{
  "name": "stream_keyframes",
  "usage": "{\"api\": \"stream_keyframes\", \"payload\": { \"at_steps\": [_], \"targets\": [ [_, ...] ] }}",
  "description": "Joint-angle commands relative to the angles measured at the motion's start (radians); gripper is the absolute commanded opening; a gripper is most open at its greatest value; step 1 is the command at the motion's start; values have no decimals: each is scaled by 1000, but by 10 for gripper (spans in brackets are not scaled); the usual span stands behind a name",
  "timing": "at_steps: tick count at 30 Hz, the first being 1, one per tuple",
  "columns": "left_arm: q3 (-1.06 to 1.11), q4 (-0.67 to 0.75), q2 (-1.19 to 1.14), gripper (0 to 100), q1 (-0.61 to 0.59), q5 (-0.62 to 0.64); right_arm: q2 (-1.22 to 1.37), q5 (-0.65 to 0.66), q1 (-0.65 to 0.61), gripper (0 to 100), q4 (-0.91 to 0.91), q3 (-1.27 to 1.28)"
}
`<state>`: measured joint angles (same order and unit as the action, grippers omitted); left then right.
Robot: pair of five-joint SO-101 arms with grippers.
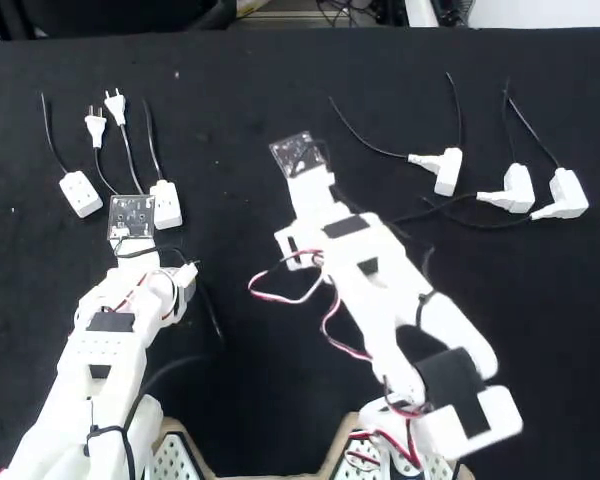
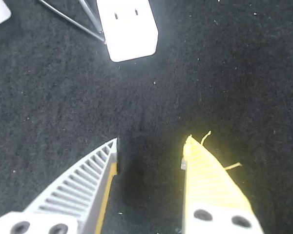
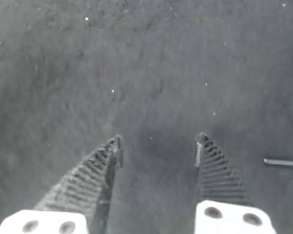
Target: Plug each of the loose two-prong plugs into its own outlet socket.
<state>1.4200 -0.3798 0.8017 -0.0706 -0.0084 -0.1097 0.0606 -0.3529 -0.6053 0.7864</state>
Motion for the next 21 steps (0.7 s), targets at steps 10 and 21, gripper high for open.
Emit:
{"api": "stream_keyframes", "payload": {
  "at_steps": [10, 21],
  "targets": [
    [-160, -124, 51, 220, -202, 14, -76, -8, -8, 222, 54, 50],
    [-483, -195, -28, 224, -298, -66, -76, 0, -6, 222, 161, 102]
  ]
}}
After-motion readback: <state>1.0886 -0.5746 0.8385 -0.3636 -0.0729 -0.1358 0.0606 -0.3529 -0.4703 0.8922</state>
